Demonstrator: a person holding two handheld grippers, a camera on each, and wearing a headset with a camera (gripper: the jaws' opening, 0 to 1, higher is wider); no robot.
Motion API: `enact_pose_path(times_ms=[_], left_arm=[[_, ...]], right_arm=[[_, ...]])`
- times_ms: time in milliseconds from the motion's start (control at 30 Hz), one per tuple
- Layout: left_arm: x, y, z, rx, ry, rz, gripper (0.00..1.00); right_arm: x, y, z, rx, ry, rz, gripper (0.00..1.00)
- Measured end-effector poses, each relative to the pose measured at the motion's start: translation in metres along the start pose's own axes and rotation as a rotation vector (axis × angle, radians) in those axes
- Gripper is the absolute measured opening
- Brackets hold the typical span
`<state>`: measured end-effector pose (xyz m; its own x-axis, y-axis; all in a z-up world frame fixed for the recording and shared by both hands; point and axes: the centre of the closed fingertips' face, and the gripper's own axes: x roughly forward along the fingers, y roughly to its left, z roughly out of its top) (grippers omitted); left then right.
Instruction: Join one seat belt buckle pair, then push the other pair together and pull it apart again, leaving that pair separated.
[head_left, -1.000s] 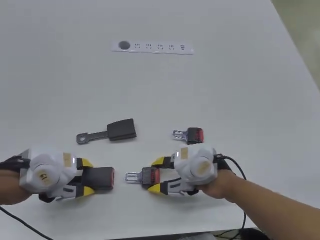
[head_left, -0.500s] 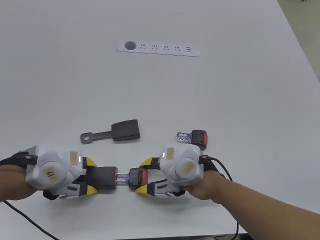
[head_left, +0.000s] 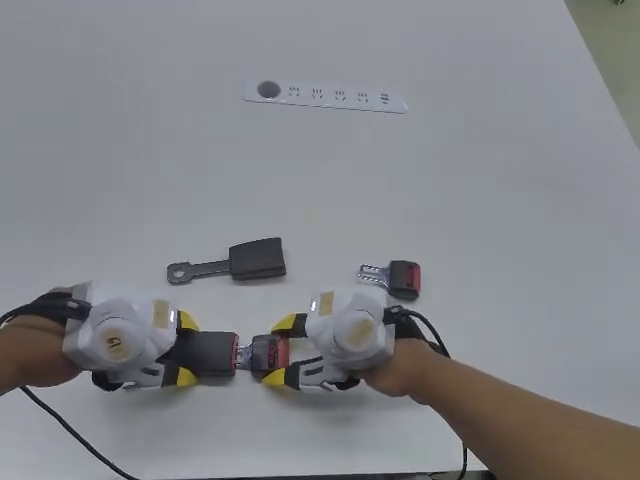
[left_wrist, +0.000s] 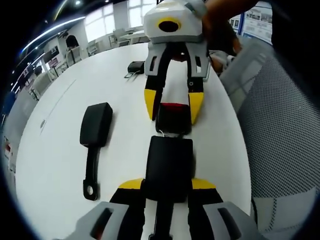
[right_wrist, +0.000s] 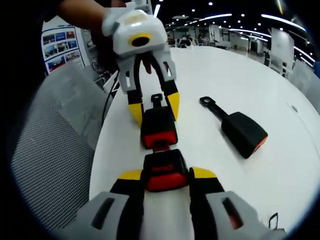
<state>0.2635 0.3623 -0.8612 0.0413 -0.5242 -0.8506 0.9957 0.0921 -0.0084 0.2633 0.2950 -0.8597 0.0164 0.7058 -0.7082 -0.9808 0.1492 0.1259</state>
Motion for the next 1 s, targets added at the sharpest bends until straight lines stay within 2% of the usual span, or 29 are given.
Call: enact_pose_path(times_ms=[200,400,567,867,1000], left_arm=[[0.0000,0.0005,-0.0003,0.005,0.016,0.002,0.33],[-0.0013,-0.0014,0.0018,0.007,0.002,0.001,0.33],[-0.0017,-0.0016,0.0015,0.014,-0.004,-0.001,0.33],[-0.0032,-0.0016,0.0015,0.029,-0.061,-0.012,0.34],[-0.0041,-0.0010,0.0016,0.034,-0.098,-0.019,0.33]], right_arm=[[0.0091,0.0009,0.0088,0.008,-0.009,-0.022,0.34],[0.0070,0.0016,0.0071,0.014,0.006,-0.022,0.34],[0.0058,0.0006,0.0058,0.010,-0.010,-0.024,0.35],[0.0042,0.0006,0.0053,0.008,-0.028,-0.031,0.34],[0.0027,0.0000,0.0040,0.017,-0.065,-0.033,0.34]])
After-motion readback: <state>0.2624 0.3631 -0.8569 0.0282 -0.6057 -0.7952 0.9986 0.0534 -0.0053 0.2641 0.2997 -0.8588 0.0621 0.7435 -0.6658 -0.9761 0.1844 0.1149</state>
